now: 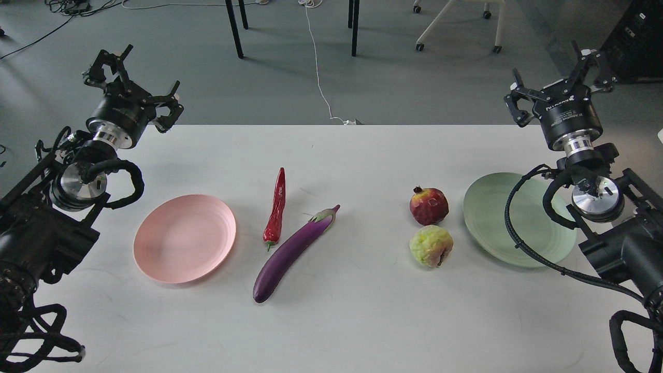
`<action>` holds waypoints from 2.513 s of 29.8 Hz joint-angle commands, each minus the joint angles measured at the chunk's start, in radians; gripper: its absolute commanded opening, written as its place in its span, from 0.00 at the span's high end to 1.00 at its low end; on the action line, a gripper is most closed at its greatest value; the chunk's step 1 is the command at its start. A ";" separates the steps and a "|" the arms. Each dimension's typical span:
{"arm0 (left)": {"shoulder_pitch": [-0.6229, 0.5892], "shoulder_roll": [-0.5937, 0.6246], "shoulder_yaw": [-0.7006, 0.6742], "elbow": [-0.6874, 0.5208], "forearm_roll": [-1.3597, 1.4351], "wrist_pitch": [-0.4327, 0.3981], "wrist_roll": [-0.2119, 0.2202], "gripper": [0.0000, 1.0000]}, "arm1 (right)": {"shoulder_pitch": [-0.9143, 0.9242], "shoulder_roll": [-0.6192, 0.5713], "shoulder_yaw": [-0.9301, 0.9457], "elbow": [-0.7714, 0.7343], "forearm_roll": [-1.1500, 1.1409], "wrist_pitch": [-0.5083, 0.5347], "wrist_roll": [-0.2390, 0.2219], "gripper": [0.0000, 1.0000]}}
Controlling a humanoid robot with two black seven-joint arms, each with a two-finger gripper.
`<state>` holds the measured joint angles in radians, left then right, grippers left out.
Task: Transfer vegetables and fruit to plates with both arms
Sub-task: 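Move the right gripper up and toward the pale yellow-green fruit, then grasp the pale yellow-green fruit with the right gripper, then place the yellow-green fruit on the green plate and release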
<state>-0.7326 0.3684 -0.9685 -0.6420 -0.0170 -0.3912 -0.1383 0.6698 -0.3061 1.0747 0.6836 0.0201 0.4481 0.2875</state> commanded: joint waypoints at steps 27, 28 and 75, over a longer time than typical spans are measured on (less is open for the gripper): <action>-0.007 0.023 0.005 0.005 -0.006 -0.005 -0.004 0.02 | 1.033 -0.211 -1.603 0.356 -0.290 0.029 0.009 0.01; -0.007 0.026 0.004 0.005 -0.006 -0.005 -0.004 0.02 | 1.062 -0.200 -1.654 0.390 -0.348 0.027 0.009 0.01; 0.015 0.136 0.005 -0.007 -0.011 -0.054 -0.001 0.02 | 1.076 -0.066 -2.109 0.461 -0.831 -0.144 0.038 0.55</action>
<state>-0.7167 0.4960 -0.9634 -0.6472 -0.0276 -0.4459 -0.1406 1.7394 -0.3109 -1.0217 1.1416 -0.7948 0.3037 0.3293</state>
